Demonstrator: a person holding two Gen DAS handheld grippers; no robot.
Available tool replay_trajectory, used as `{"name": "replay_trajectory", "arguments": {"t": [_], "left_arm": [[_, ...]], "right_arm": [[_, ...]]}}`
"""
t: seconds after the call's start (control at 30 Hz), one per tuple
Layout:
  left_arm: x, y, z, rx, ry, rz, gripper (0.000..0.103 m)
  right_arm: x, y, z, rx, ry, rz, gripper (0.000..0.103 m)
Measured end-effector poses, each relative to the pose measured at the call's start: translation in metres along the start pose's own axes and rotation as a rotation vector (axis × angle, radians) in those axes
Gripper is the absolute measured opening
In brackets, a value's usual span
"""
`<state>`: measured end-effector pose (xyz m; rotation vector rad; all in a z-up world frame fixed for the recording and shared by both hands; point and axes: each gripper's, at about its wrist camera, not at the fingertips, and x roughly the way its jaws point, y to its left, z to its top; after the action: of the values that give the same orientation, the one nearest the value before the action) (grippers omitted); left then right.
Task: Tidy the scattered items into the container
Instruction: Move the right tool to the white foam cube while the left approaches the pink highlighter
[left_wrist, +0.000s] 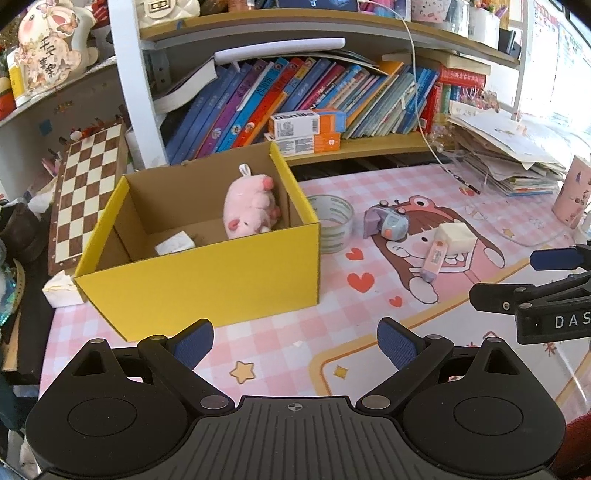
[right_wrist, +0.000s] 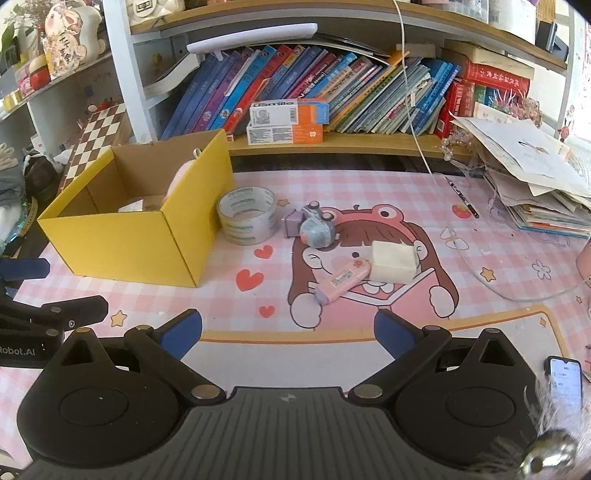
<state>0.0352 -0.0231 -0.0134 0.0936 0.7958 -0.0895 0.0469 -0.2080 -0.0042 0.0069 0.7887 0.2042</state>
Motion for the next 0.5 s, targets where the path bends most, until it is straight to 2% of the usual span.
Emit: {"name": "replay_trajectory", "arguments": {"t": [0.5], "left_arm": [[0.011, -0.030, 0.006, 0.012, 0.011, 0.004, 0.097]], "right_arm": [[0.007, -0.032, 0.001, 0.006, 0.009, 0.015, 0.101]]}}
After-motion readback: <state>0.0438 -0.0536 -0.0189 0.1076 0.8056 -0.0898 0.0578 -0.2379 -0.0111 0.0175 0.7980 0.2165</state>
